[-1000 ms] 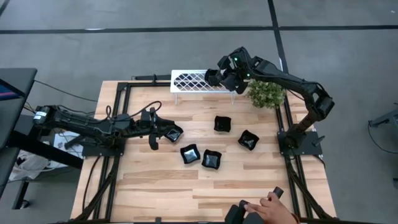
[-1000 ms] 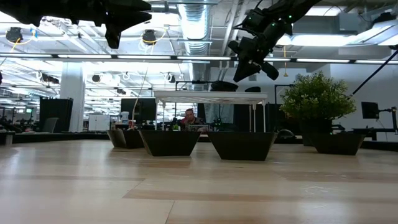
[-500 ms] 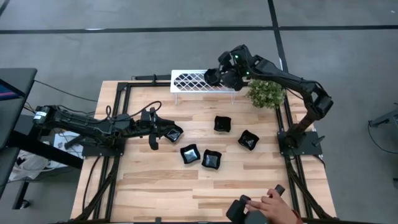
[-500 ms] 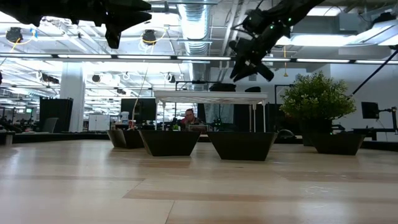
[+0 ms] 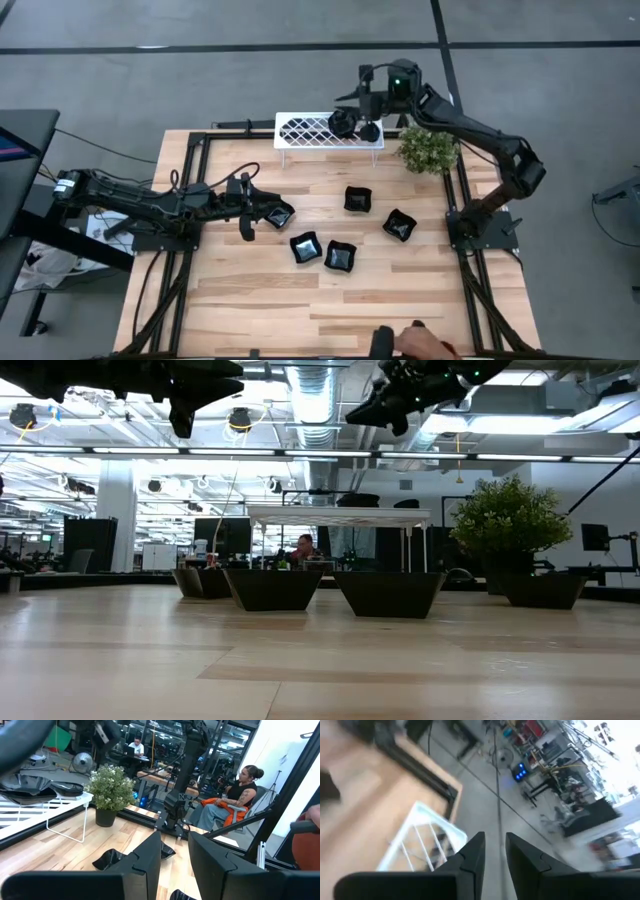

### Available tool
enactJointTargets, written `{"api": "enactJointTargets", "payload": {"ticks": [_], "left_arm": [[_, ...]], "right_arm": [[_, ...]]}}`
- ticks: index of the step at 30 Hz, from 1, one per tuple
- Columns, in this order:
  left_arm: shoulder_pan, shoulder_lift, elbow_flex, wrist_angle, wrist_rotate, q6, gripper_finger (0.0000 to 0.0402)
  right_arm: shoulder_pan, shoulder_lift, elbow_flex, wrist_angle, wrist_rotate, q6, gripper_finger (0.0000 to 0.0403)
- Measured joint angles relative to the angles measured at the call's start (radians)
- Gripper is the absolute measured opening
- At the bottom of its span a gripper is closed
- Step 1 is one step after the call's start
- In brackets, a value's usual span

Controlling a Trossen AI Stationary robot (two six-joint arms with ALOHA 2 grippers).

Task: Pick & Place Mini shaped plates
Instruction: Stack the leaf shaped plate on top of the leaf shaped plate on the shelf

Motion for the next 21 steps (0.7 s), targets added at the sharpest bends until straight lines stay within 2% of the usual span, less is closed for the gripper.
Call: {"api": "enactJointTargets", "payload": {"ticks": [3,6,10,13,16,18,21], "left_arm": [[0.000,0.000,0.000,0.000,0.000,0.000,0.0102],[0.000,0.000,0.000,0.000,0.000,0.000,0.0102],[0.000,0.000,0.000,0.000,0.000,0.000,0.0102],[0.000,0.000,0.000,0.001,0.000,0.000,0.0102],[0.000,0.000,0.000,0.001,0.000,0.000,0.0102],[0.000,0.000,0.000,0.001,0.000,0.000,0.0102],[0.000,0.000,0.000,0.001,0.000,0.000,0.0102]], "right_arm": [[-0.002,0.004,-0.001,-0.043,-0.055,0.014,0.0070],[0.000,0.019,-0.002,0.000,0.022,-0.004,0.0065],[-0.018,0.057,-0.002,0.152,0.178,0.204,0.0059],[-0.048,0.082,0.014,0.158,0.163,0.336,0.0058],[-0.073,0.110,0.025,0.140,0.136,0.387,0.0058],[-0.079,0.120,0.025,0.158,0.262,0.367,0.0058],[-0.079,0.120,0.026,0.170,0.548,0.351,0.0058]]}}
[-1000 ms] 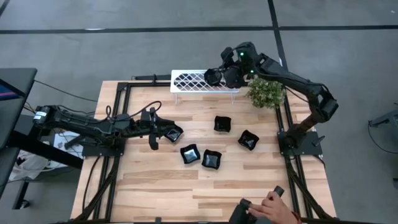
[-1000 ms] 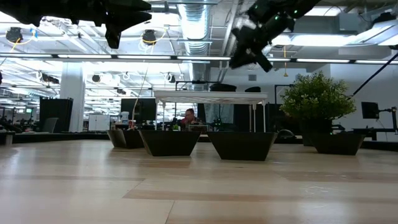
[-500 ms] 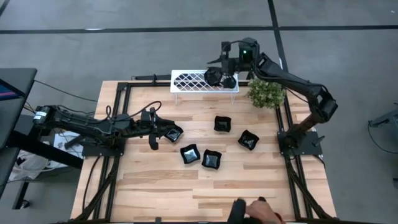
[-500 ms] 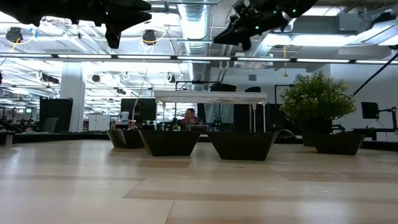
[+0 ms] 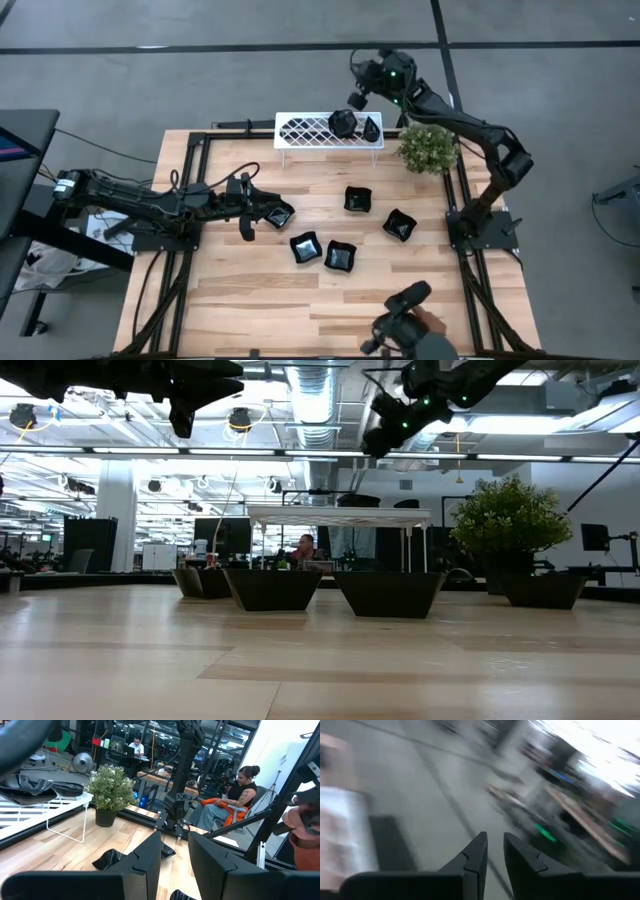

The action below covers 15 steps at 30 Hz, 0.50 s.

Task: Pick & Place Mini shaped plates
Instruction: Stack the leaf shaped plate on top of the leaf shaped plate on the shelf

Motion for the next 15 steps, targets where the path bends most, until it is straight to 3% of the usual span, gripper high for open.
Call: {"api": "enactJointTargets", "payload": {"ticks": [1,3,6,11,15], "left_arm": [[0.000,0.000,0.000,0.000,0.000,0.000,0.0102],[0.000,0.000,0.000,0.000,0.000,0.000,0.0102],[0.000,0.000,0.000,0.004,0.000,0.000,0.0102],[0.000,0.000,0.000,0.006,0.000,0.000,0.0102],[0.000,0.000,0.000,0.007,0.000,0.000,0.0102]], "right_arm": [[-0.002,-0.002,-0.005,0.001,0.025,0.003,0.0058],[-0.003,-0.009,-0.023,-0.021,-0.035,0.015,0.0058],[-0.004,-0.029,-0.039,-0.095,-0.273,0.012,0.0058],[-0.012,-0.029,-0.043,-0.307,-0.685,-0.150,0.0058],[-0.002,-0.023,-0.043,-0.354,-0.742,-0.162,0.0058]]}}
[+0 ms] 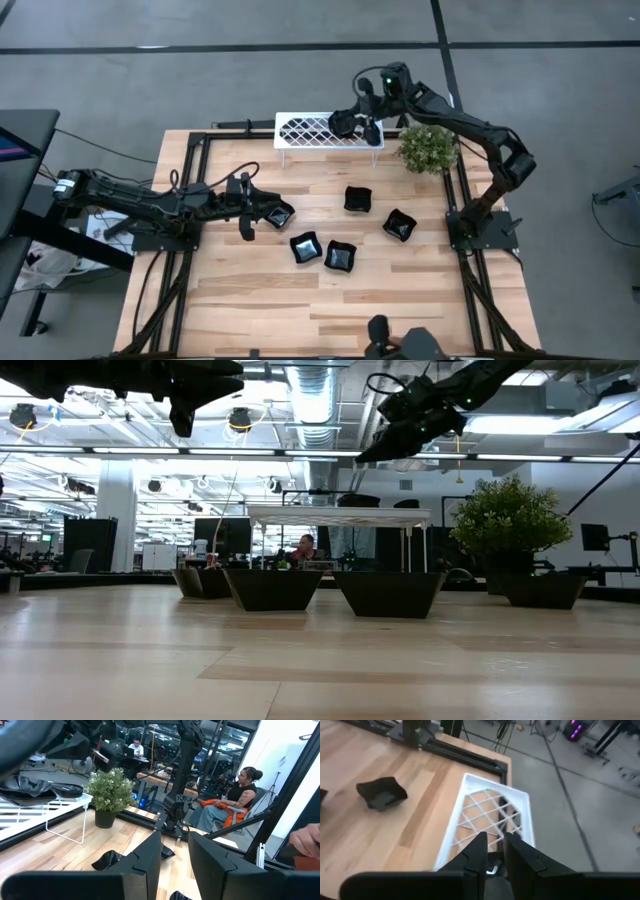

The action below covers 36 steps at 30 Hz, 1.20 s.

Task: Pick & Place Mini shaped plates
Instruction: Stack the leaf shaped plate on top of the leaf shaped plate on the shelf

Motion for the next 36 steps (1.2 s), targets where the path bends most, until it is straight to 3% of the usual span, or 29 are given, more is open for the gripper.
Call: {"api": "enactJointTargets", "payload": {"ticks": [3,9,16,26,36], "left_arm": [[0.000,0.000,0.000,0.006,0.000,0.000,0.0102],[0.000,0.000,0.000,0.007,0.000,0.000,0.0102],[0.000,0.000,0.000,0.013,0.000,0.000,0.0102],[0.000,0.000,0.000,0.015,0.000,0.000,0.0102],[0.000,0.000,0.000,0.030,0.000,0.000,0.0102]], "right_arm": [[0.032,0.006,0.000,0.008,0.044,0.038,0.0058],[0.118,0.030,0.001,0.016,0.238,0.152,0.0058],[0.224,0.051,0.002,0.061,0.561,0.248,0.0058],[0.298,0.095,0.001,0.047,0.656,0.342,0.0058],[0.310,0.154,0.002,0.006,0.832,0.341,0.0058]]}}
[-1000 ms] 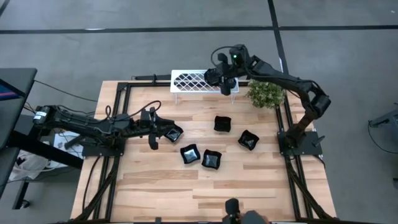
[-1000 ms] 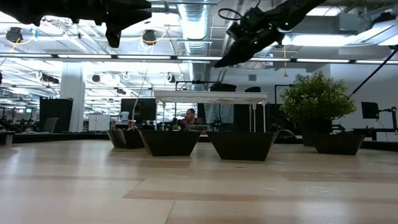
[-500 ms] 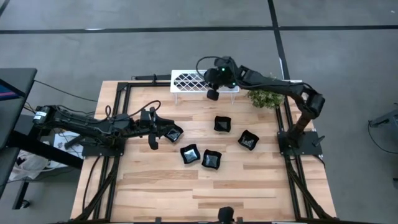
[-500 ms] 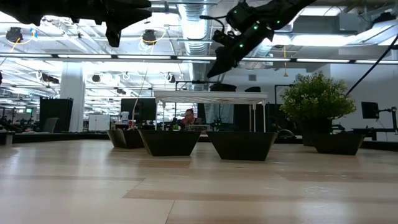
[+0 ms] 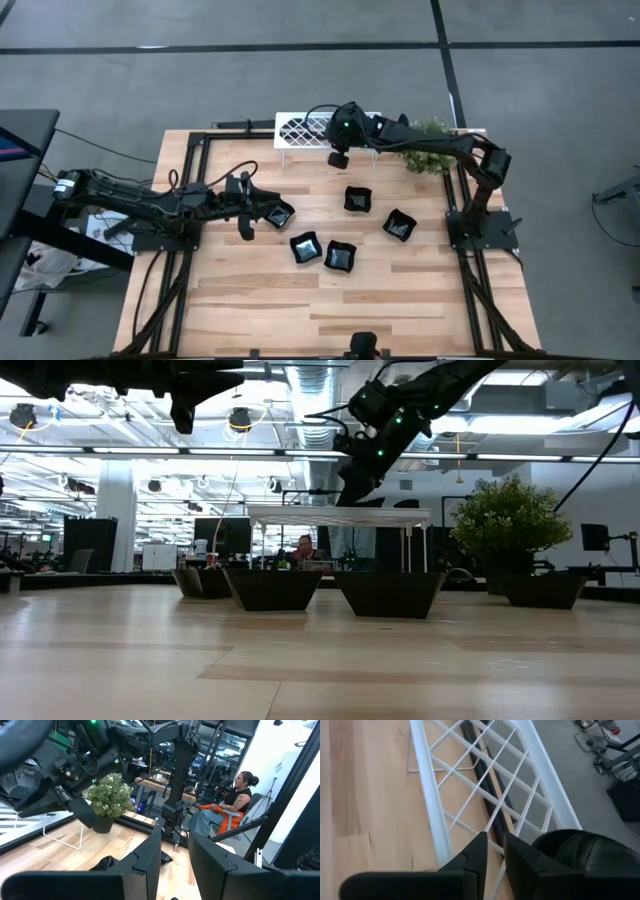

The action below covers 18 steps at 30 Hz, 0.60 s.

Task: Pick & Place Mini shaped plates
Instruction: Stack the leaf shaped plate on top of the leaf shaped plate on the shelf

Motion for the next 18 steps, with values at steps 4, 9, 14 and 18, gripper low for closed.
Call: {"api": "enactJointTargets", "payload": {"ticks": [4,9,14,18], "left_arm": [[0.000,0.000,0.000,0.006,0.000,0.000,0.0102],[0.000,0.000,0.000,0.010,0.000,0.000,0.0102],[0.000,0.000,0.000,0.013,0.000,0.000,0.0102],[0.000,0.000,0.000,0.014,0.000,0.000,0.0102]], "right_arm": [[0.000,-0.018,0.000,-0.001,0.000,0.000,0.0058],[0.014,-0.055,0.000,-0.003,0.000,0.000,0.0058],[0.037,-0.117,0.000,0.009,0.011,-0.003,0.0058],[0.035,-0.174,0.000,0.021,0.187,0.025,0.0058]]}}
